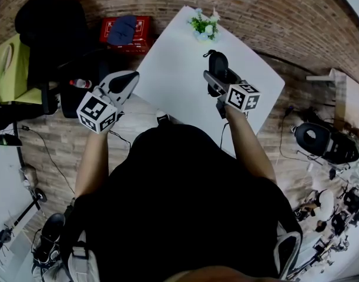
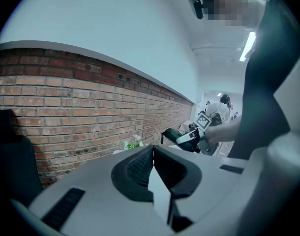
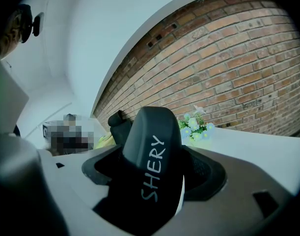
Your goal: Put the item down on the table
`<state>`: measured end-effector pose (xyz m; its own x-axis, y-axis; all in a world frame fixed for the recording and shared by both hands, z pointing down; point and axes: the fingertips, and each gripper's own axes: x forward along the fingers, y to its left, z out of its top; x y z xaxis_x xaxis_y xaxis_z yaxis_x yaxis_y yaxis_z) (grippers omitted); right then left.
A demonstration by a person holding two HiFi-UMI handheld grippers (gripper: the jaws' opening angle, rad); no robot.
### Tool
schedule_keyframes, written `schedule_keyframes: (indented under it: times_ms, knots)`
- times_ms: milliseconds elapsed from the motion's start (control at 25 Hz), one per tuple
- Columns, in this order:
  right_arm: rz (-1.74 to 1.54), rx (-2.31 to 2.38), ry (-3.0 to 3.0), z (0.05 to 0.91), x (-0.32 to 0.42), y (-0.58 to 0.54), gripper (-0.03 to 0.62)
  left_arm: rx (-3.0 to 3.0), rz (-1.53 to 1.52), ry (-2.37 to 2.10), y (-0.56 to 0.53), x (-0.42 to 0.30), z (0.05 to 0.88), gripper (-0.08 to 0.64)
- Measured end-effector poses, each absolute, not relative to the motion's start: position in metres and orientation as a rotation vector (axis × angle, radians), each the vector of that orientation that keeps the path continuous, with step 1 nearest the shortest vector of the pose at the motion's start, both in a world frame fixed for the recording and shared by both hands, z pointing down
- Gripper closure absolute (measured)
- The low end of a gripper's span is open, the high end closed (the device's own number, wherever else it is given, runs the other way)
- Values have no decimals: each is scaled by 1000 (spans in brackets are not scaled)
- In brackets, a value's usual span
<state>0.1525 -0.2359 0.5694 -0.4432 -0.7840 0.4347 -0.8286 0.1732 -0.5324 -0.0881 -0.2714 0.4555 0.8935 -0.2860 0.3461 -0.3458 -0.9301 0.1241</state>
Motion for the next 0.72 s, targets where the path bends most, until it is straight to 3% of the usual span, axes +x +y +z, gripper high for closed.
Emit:
schedule_keyframes:
  times_ms: [720]
  knots:
    - [1227, 1521, -2305, 624, 115, -231, 207, 2858, 507, -536, -268, -116, 458, 549]
